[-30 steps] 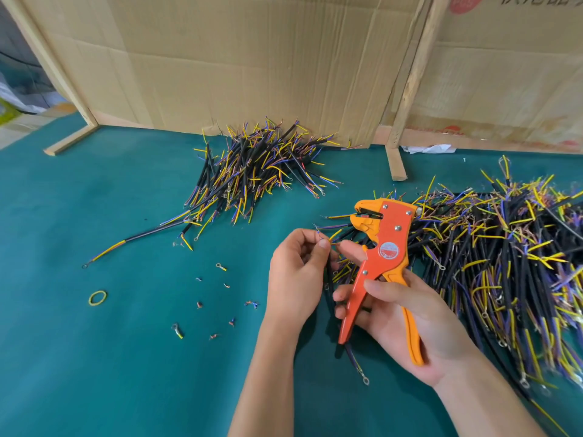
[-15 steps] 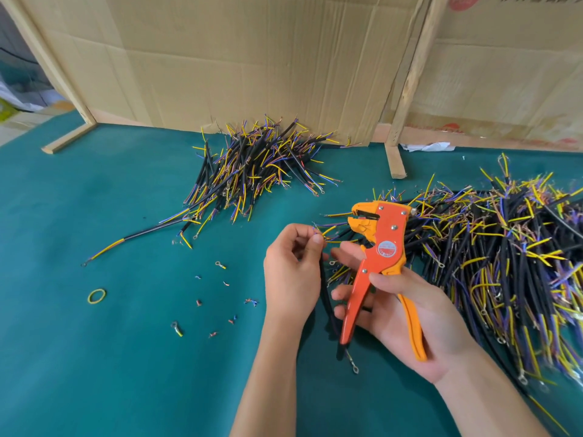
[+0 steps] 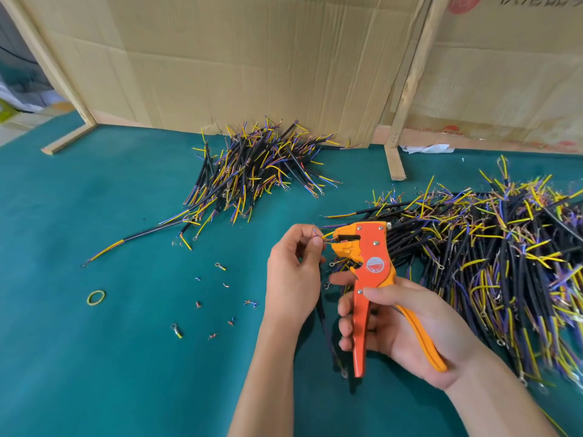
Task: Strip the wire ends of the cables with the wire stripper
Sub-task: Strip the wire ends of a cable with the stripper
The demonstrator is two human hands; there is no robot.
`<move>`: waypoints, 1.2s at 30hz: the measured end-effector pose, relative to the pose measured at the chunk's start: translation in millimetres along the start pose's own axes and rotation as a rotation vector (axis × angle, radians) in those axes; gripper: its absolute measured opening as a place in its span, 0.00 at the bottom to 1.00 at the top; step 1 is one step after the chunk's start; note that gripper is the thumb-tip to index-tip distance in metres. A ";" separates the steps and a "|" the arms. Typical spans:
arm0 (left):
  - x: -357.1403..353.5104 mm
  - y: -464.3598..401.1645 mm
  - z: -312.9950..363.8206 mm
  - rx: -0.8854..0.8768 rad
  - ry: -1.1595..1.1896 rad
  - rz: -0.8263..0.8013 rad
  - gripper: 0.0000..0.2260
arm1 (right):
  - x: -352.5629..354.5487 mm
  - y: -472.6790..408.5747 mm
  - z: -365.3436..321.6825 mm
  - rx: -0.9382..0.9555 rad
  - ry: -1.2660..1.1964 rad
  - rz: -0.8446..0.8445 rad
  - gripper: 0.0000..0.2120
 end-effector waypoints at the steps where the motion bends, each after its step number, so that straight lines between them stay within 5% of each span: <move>1: -0.1 0.1 -0.2 0.001 -0.010 -0.004 0.08 | -0.9 0.0 -0.1 -0.005 0.004 -0.003 0.27; 6: -1.2 -0.7 -0.8 -0.004 -0.033 -0.005 0.08 | -3.4 0.0 -0.1 -0.011 -0.009 0.018 0.25; 12: -1.7 -0.2 0.5 -0.001 -0.036 -0.005 0.07 | -12.5 -0.6 -2.4 -0.029 -0.060 0.128 0.12; 22: -6.8 3.5 0.1 0.007 -0.042 -0.021 0.05 | -17.3 -6.6 -4.9 0.136 -0.244 0.315 0.12; 26: -6.9 5.6 5.4 -0.053 -0.112 0.098 0.04 | -3.6 -4.3 -3.9 0.227 -0.318 0.330 0.10; 31: 16.5 6.8 20.5 -0.010 -0.204 0.413 0.09 | -5.0 -2.9 -2.0 0.216 -0.340 0.165 0.23; 36: 88.7 -32.1 50.4 0.013 -0.661 0.595 0.14 | -19.6 -4.7 3.5 0.127 -0.182 0.070 0.31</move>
Point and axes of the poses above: each hand's wrist, its own y-axis away from the middle knuckle, its own x-axis out of the back of the hand, z = x × y, the point moved 1 cm from there along -y, towards the middle knuckle, and after that the axes turned 14 degrees about y, right-handed, at the moved point
